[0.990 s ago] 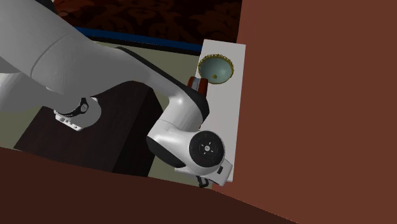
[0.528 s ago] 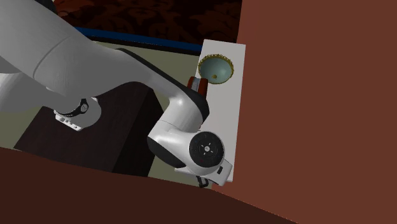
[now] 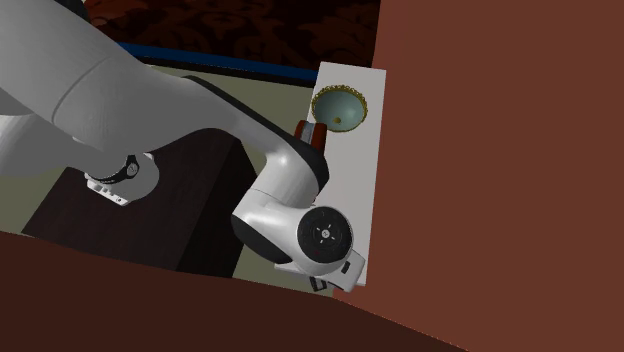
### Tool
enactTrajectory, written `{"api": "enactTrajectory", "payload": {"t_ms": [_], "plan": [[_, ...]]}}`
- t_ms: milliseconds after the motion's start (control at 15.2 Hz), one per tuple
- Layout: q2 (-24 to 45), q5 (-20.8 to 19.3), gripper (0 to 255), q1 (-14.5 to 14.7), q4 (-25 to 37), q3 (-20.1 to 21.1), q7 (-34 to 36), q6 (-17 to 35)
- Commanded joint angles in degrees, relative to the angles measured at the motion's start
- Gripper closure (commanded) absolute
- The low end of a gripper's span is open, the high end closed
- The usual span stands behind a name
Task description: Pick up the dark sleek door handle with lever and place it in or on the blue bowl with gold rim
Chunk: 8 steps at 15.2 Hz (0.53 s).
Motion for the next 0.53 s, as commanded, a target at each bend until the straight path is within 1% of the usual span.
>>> {"api": "enactTrajectory", "payload": {"t_ms": [0, 132, 462], "plan": [[0.01, -0.01, 255, -0.01, 0.01, -0.01, 0.00, 0.01], [0.00, -0.01, 255, 0.00, -0.03, -0.01, 0.00, 0.04], [-2.07, -0.64, 255, 0.22, 1.03, -0.33, 0.35, -3.04]]}}
